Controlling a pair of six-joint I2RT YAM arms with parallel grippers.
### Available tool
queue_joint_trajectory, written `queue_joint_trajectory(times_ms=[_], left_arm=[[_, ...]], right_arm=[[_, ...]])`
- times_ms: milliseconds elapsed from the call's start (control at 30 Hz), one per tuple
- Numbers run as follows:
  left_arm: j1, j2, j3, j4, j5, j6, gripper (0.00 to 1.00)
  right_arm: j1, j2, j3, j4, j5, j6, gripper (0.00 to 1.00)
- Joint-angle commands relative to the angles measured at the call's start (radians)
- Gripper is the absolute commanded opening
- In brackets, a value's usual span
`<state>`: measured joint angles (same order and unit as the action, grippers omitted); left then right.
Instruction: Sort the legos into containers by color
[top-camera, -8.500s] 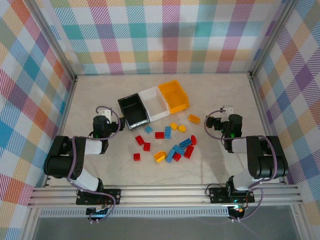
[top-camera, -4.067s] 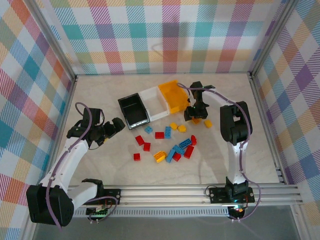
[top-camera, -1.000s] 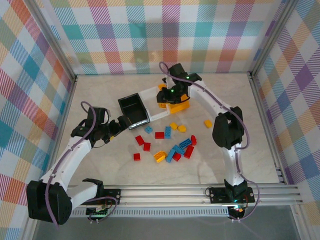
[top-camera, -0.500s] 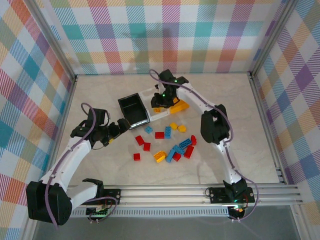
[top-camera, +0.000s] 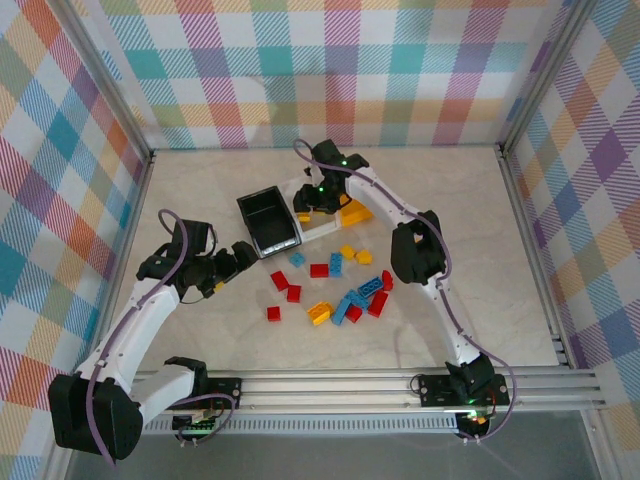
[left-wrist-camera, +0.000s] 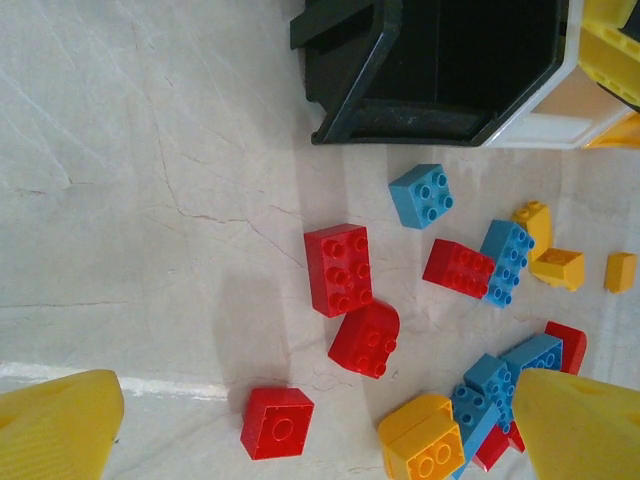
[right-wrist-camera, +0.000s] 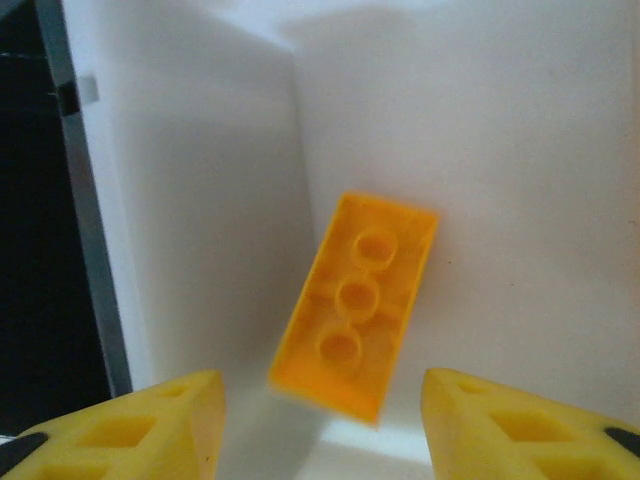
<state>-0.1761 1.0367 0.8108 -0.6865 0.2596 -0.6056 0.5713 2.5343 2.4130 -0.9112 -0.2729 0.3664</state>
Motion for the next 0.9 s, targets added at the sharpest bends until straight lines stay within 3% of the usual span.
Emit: queue_joint_trajectory(times_ms=[0,200,367,600,733,867], left_arm=[[-0.005,-0.02,0.02,-0.027,-0.01,0.005,1.0],[-0.012,-0.009,0.017,-0.02,0.005,0.028,0.98],[-0.079,0.017,0.009,-0.008,0.016,0.057,0.97],[-0.35,0.164,0.077,0.017,-0.06,0.104,0.96],[-0.489,0.29,0.182,0.005,-0.064,0.204,0.91],[-0.617,0.418,0.307,-0.083,-0.097,0.359,0.86]], right_arm=[[0.006,-0.018,0.027,-0.041,-0.008,-0.002,0.57],[0.006,-0.211,-0.082,-0.078,0.016,-0.034,0.57],[-0.017,-0.47,-0.423,-0.076,0.095,-0.08,0.61],[-0.254,-0.779,-0.952,-0.03,0.126,-0.025,0.65],[-0.349,-0.843,-1.061,-0.031,0.122,-0.043,0.67],[-0.367,-0.869,-1.117,0.007,0.083,-0.028,0.69]])
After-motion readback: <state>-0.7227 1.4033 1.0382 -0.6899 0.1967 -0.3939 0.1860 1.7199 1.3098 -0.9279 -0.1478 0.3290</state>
